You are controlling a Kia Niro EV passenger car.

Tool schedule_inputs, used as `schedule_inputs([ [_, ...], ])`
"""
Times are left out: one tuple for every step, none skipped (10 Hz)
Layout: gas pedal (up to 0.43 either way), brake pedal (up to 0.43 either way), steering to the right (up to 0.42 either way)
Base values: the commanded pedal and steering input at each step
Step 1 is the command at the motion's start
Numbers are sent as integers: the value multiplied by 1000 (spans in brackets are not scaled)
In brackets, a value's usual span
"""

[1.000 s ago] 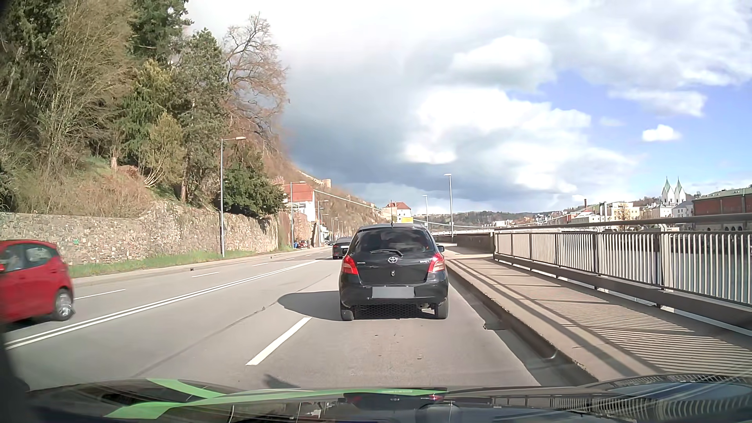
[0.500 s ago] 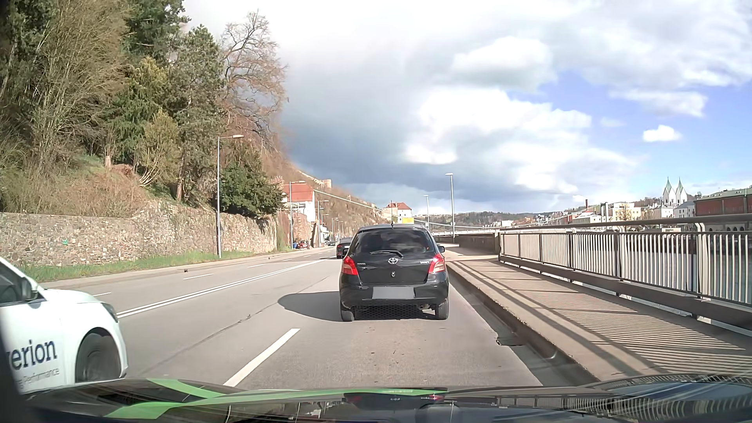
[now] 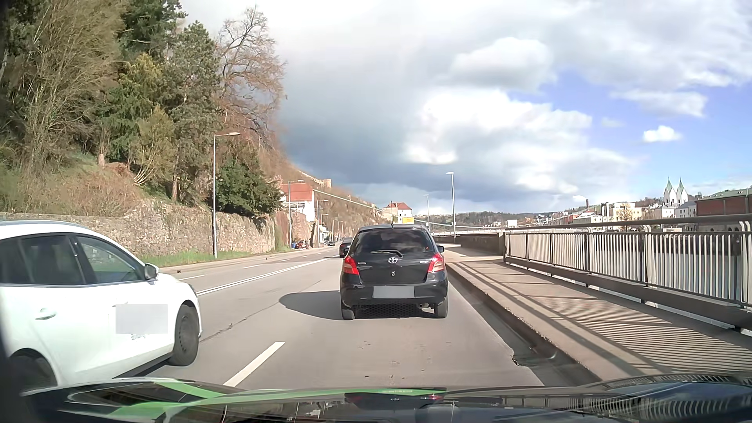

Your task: Follow the waypoints while adhering to traffic rules and regulations

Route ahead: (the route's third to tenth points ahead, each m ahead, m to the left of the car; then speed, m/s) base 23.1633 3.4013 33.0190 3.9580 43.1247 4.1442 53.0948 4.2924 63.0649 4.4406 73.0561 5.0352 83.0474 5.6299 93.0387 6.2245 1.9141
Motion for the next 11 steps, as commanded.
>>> schedule_inputs([
  [0,0,-5],
  [0,0,-5],
  [0,0,-5],
  [0,0,-5],
  [0,0,-5],
  [0,0,-5],
  [0,0,-5],
  [0,0,-5],
  [28,0,-5],
  [150,0,-5],
  [150,0,-5],
])
